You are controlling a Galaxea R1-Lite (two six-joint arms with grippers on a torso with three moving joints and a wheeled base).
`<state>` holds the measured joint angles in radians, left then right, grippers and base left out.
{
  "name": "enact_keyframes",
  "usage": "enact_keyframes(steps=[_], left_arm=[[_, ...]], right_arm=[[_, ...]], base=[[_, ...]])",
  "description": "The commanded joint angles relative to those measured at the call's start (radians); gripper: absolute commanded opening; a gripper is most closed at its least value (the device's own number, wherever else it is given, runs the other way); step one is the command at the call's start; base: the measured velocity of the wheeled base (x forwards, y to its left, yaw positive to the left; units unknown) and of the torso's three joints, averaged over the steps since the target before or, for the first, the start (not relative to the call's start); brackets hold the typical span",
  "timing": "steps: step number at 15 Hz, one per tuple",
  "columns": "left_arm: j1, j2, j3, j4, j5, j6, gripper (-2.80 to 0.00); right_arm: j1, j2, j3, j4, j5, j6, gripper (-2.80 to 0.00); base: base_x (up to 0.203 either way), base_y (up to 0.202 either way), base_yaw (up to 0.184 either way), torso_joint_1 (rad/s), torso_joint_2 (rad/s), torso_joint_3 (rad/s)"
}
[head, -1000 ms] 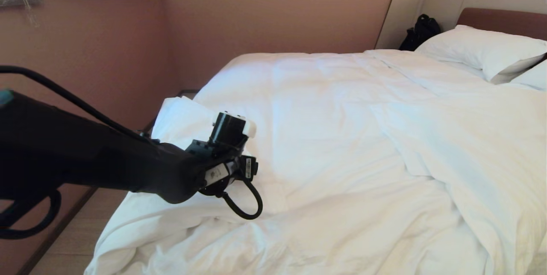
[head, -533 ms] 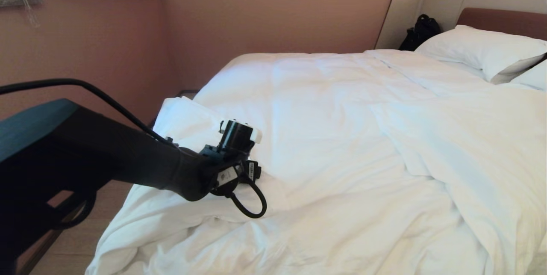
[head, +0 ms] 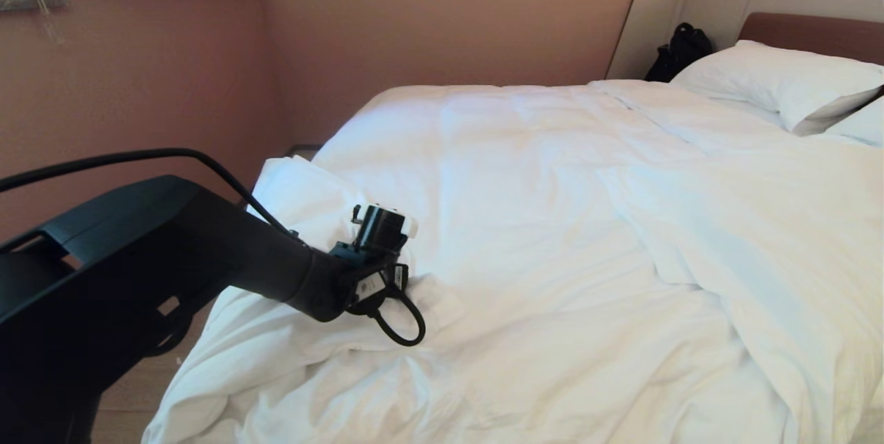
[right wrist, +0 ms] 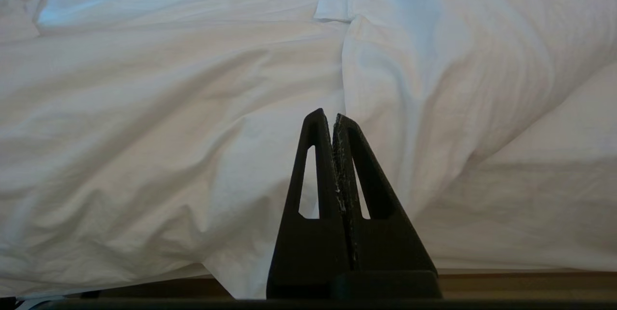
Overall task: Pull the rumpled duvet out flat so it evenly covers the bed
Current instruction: Flatten the corners of the folded blanket
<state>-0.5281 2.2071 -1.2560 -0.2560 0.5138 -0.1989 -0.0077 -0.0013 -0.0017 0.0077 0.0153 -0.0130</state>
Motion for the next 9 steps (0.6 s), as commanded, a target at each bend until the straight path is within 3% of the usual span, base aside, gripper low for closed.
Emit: enact_keyframes(steps=[1, 9], left_arm=[[0.004, 0.006, -0.001, -0.002, 0.003, -0.003, -2.8], [0.007, -0.112, 0.017, -0.002, 0.003, -0.011, -2.8]], right_arm=[[0.0, 0.001, 0.0, 0.0, 0.0, -0.001, -2.8], [0.0, 0.001, 0.0, 0.0, 0.0, -0.001, -2.8]], base=[[0.0, 0.0, 0.0, 0.0, 0.0, 0.0], [0.0, 0.0, 0.0, 0.0, 0.0, 0.0]])
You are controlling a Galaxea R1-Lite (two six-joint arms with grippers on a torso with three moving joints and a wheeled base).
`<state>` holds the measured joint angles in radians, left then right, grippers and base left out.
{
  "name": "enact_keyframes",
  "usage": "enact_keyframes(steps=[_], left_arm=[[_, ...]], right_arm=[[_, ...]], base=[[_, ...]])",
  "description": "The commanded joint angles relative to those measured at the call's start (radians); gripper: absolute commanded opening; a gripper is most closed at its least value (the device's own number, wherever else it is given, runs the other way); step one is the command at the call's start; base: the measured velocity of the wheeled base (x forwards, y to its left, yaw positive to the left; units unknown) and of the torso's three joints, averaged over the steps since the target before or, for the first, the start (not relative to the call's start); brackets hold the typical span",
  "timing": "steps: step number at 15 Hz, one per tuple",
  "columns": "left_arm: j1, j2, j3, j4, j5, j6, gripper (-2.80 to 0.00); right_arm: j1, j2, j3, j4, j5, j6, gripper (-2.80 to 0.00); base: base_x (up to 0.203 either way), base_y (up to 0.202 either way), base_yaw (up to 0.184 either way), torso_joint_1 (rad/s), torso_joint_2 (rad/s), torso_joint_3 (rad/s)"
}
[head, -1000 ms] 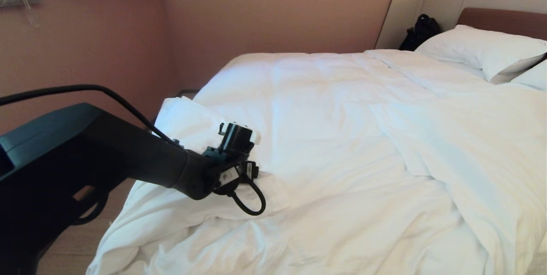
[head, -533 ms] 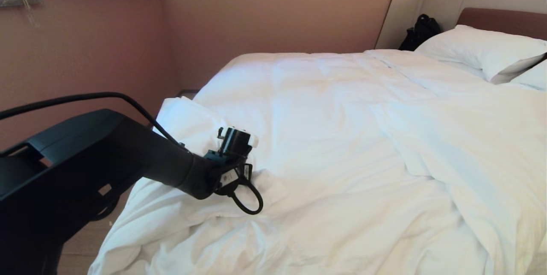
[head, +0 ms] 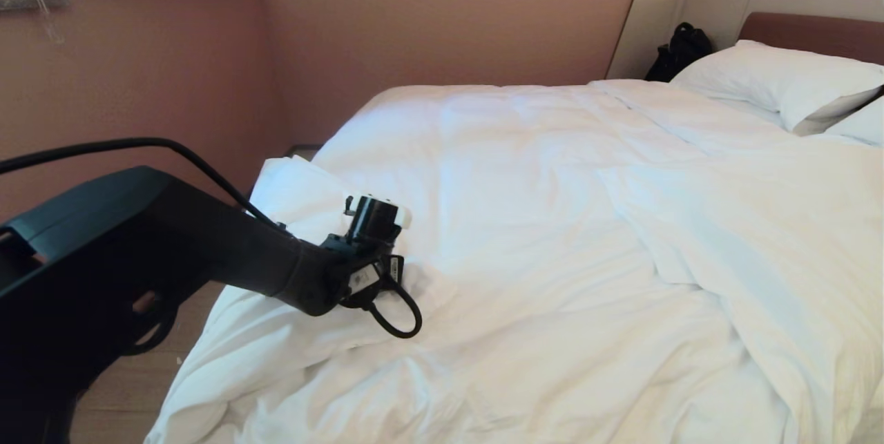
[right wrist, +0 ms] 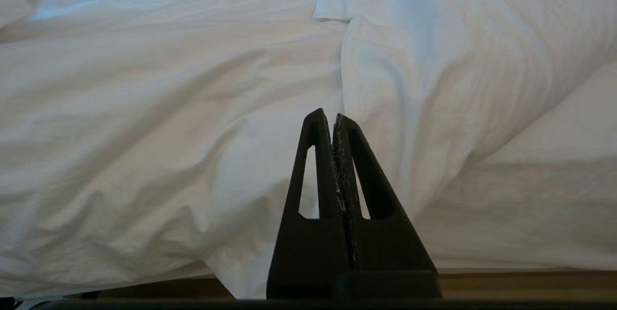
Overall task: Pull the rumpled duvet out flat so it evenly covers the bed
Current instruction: Flatten the corners of the folded blanket
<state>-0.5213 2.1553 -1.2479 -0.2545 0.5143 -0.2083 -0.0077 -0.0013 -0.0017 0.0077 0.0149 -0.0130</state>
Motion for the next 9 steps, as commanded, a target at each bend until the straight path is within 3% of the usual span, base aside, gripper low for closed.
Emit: enact_keyframes(steps=[1, 5, 9], left_arm=[[0.0, -0.095, 0.018, -0.003, 0.003, -0.002, -2.8], [0.008, -0.229, 0.05, -0.003, 0.003, -0.001, -2.8], [0.08, -0.306, 0.086, -0.003, -0.006, 0.001, -2.8]], right_arm=[[0.0, 0.001, 0.0, 0.0, 0.0, -0.001, -2.8], [0.0, 0.001, 0.0, 0.0, 0.0, -0.001, -2.8], [0.0, 0.001, 0.0, 0.0, 0.0, -0.001, -2.8]], base=[[0.0, 0.0, 0.0, 0.0, 0.0, 0.0], [0.0, 0.0, 0.0, 0.0, 0.0, 0.0], [0.0, 0.0, 0.0, 0.0, 0.0, 0.0]])
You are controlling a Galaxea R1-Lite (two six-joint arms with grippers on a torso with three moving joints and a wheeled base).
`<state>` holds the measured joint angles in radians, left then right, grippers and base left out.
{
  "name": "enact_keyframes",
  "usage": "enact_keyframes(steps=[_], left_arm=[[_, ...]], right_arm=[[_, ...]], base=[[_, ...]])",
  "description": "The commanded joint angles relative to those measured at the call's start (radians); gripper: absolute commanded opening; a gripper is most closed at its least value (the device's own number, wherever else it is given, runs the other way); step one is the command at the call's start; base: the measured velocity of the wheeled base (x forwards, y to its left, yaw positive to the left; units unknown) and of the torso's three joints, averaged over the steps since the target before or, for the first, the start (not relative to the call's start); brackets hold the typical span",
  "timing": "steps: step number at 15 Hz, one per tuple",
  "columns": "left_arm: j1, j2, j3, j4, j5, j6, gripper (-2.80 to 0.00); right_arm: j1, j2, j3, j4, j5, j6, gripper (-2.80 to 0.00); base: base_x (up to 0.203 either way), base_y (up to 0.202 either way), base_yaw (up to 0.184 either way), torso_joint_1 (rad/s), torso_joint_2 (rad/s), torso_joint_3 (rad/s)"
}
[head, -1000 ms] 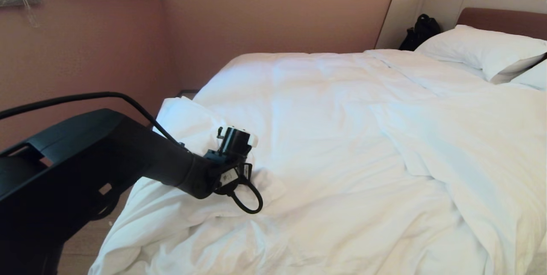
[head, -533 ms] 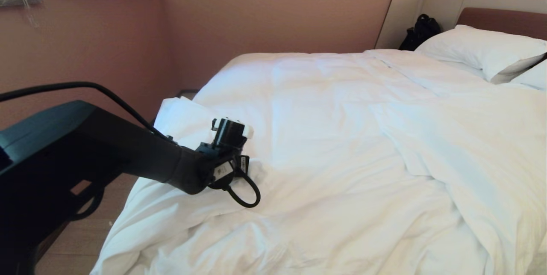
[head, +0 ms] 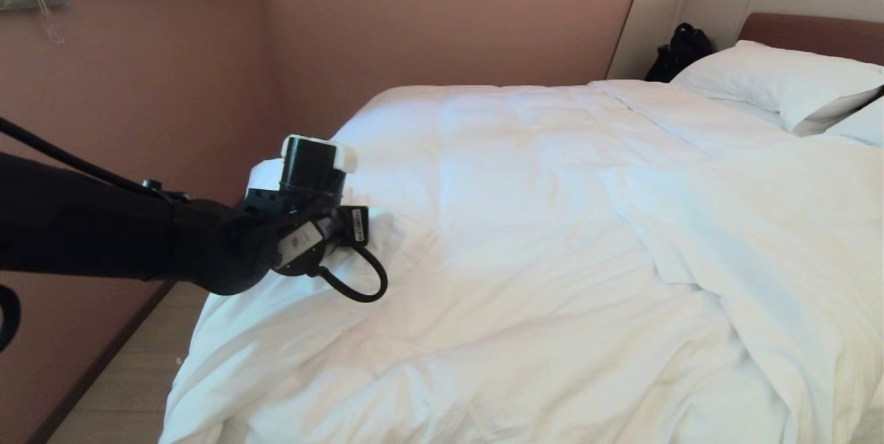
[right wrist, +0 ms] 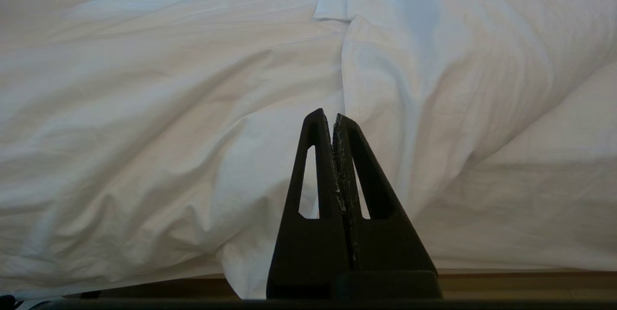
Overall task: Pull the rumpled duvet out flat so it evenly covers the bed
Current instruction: Flatten the corners of the folded blanket
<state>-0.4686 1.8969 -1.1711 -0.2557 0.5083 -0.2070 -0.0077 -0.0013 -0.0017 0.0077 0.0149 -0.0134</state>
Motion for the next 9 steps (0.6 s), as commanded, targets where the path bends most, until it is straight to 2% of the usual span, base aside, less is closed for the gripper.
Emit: enact_keyframes(steps=[1, 3, 6, 9], left_arm=[[0.07, -0.052, 0.006, -0.001, -0.003, 0.0, -2.8], [0.171, -0.084, 0.007, 0.001, -0.016, 0.0, -2.8], [0.264, -0.183, 0.054, 0.01, -0.11, -0.002, -2.8], [0.397, -0.282, 0.171, 0.01, -0.222, -0.001, -2.8]], right_arm=[[0.0, 0.001, 0.0, 0.0, 0.0, 0.0, -2.8], [0.0, 0.001, 0.0, 0.0, 0.0, 0.0, -2.8], [0.0, 0.001, 0.0, 0.0, 0.0, 0.0, -2.8], [0.0, 0.001, 0.0, 0.0, 0.0, 0.0, -2.8]], base=[[0.0, 0.0, 0.0, 0.0, 0.0, 0.0], [0.0, 0.0, 0.0, 0.0, 0.0, 0.0], [0.0, 0.0, 0.0, 0.0, 0.0, 0.0], [0.0, 0.0, 0.0, 0.0, 0.0, 0.0]])
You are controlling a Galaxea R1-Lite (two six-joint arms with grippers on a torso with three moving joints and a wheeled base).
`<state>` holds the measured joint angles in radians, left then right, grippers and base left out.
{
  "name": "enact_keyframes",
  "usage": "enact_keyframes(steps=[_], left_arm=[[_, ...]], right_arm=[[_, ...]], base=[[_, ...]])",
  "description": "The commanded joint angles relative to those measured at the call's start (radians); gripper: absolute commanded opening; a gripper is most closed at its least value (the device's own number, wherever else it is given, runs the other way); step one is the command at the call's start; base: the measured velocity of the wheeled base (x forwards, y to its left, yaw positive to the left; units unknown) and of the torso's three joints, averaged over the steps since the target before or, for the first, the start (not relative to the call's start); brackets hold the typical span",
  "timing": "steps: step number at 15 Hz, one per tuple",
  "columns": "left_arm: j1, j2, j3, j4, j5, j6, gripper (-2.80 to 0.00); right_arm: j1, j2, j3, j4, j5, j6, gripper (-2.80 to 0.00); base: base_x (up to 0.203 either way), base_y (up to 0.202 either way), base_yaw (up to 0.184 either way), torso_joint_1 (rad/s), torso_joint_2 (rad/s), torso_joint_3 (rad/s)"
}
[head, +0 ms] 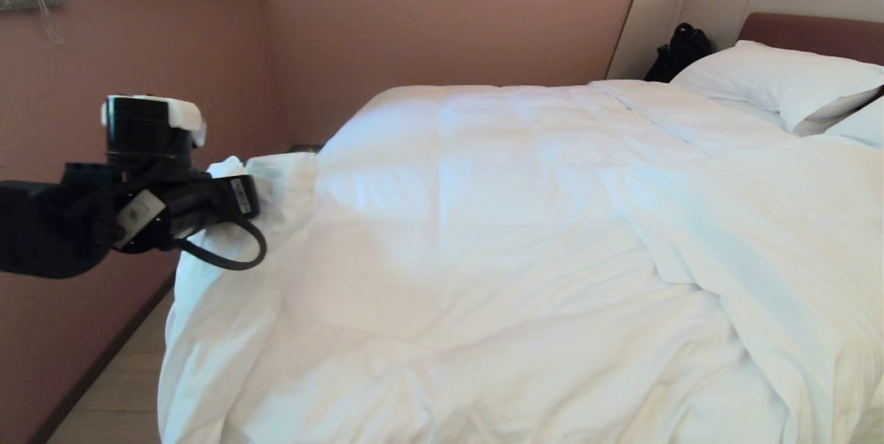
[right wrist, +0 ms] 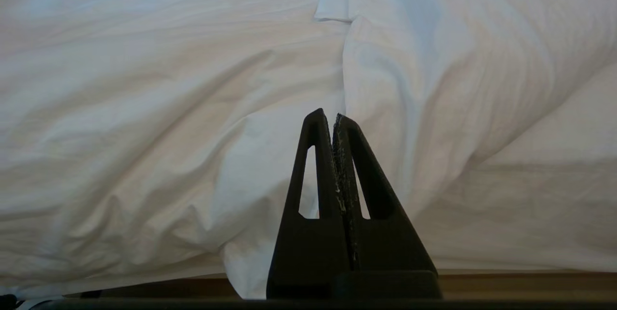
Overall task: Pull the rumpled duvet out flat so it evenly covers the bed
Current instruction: Flatten the corners of the folded blanket
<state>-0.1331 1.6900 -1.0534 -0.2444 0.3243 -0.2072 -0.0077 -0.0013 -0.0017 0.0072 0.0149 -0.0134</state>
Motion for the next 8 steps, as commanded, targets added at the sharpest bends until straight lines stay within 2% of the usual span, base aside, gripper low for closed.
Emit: enact_keyframes(steps=[1, 3, 6, 8], left_arm=[[0.107, -0.103, 0.087, 0.0, -0.092, 0.0, -2.8], [0.202, -0.142, 0.135, 0.0, -0.184, 0.003, -2.8], [0.452, -0.158, 0.195, 0.0, -0.359, 0.018, -2.8], [0.621, -0.152, 0.235, -0.002, -0.501, 0.036, -2.8]], right_arm=[[0.0, 0.001, 0.0, 0.0, 0.0, 0.0, -2.8], [0.0, 0.001, 0.0, 0.0, 0.0, 0.0, -2.8], [0.0, 0.001, 0.0, 0.0, 0.0, 0.0, -2.8], [0.0, 0.001, 0.0, 0.0, 0.0, 0.0, -2.8]], base=[[0.0, 0.0, 0.0, 0.0, 0.0, 0.0], [0.0, 0.0, 0.0, 0.0, 0.0, 0.0], [0.0, 0.0, 0.0, 0.0, 0.0, 0.0], [0.0, 0.0, 0.0, 0.0, 0.0, 0.0]])
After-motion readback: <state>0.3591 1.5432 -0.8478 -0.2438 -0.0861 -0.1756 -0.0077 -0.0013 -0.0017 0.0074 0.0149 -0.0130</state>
